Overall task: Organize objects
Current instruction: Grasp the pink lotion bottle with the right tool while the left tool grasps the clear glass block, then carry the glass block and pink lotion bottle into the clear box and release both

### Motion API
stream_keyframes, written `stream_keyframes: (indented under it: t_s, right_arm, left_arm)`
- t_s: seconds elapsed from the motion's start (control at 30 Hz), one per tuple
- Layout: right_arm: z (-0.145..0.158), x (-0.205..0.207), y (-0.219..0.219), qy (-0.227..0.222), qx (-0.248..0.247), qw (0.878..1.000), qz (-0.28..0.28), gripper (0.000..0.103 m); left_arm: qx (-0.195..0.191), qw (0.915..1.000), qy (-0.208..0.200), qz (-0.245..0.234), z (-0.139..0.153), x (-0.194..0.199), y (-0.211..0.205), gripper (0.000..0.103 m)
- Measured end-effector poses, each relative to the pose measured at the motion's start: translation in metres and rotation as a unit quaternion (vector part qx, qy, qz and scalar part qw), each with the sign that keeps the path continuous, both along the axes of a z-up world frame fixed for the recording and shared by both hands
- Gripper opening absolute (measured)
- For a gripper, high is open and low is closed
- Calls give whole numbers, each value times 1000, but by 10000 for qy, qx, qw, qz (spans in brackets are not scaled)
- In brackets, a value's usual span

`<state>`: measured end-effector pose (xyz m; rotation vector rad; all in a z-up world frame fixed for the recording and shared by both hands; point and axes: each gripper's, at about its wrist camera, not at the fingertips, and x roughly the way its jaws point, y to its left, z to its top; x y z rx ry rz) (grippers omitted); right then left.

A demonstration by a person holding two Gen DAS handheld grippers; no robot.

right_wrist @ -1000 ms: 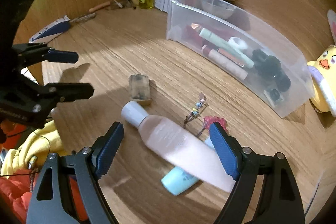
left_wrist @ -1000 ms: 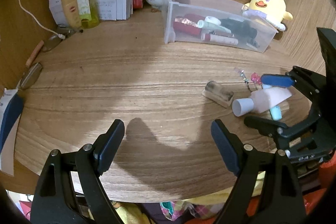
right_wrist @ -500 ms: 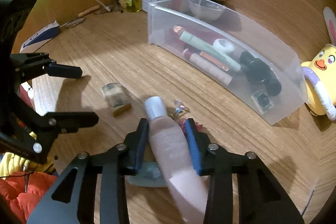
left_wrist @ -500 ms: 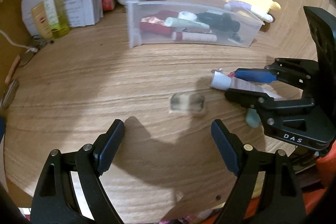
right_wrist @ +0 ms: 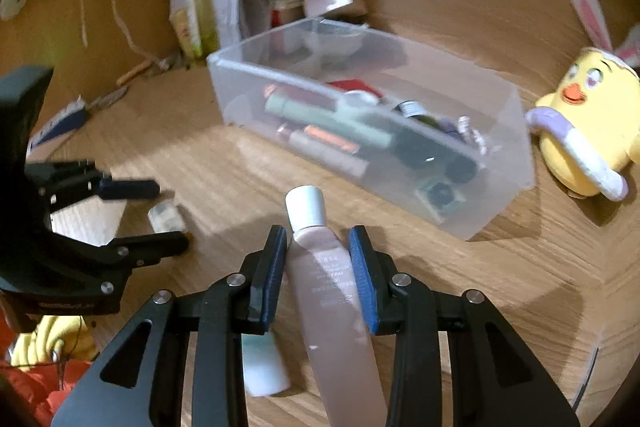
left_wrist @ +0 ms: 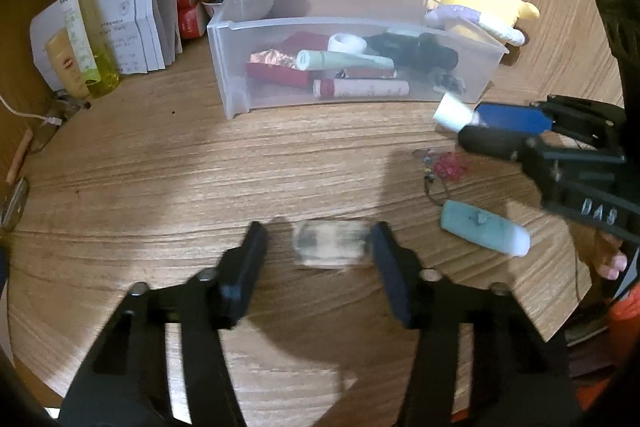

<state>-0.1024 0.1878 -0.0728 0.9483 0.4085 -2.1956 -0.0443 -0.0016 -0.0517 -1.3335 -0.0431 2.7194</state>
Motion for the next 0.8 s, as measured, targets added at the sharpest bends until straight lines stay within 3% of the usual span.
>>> stream_keyframes:
  t_s: [0.03, 0.33, 0.8]
  right_arm:
    - [2, -2, 3, 11, -44, 10000, -53, 30]
    - [25, -10, 25, 160, -409, 9984, -356, 30]
    - [52, -21, 31, 378, -792, 9950, -486, 30]
  left_arm:
    - [19, 10000, -2, -13, 0, 0, 0, 40]
    - [184, 9998, 82, 81, 6, -3, -5, 40]
    - [100, 9973, 689, 238, 50, -16, -11, 40]
